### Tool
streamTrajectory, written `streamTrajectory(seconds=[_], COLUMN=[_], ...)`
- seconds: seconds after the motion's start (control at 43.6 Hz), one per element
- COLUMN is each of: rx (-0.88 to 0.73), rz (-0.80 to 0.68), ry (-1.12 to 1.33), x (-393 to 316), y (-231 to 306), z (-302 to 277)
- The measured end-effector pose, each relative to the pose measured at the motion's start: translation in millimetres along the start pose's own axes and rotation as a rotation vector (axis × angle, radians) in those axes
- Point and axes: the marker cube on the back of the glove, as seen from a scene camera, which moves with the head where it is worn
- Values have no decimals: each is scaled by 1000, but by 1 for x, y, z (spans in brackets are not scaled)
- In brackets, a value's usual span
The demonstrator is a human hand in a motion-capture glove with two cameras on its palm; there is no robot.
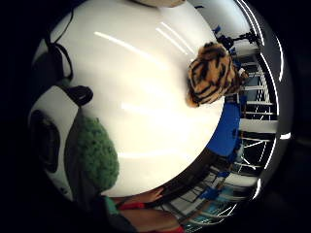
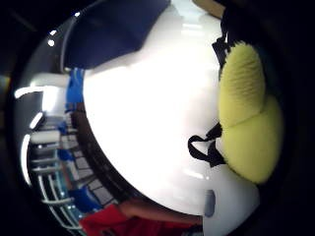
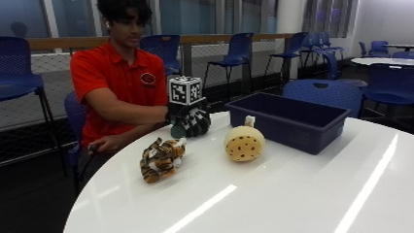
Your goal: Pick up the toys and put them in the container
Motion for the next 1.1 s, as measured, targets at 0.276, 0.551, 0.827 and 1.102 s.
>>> streamTrajectory(seconds=[0.276,0.551,0.827,1.102], rx=[23,77,84,73], rz=[33,34,-29,-56], ry=[-71,-114,-33,-71], x=[15,6,-51,-115], y=[-25,-98,-185,-255], z=[-52,-151,-210,-216])
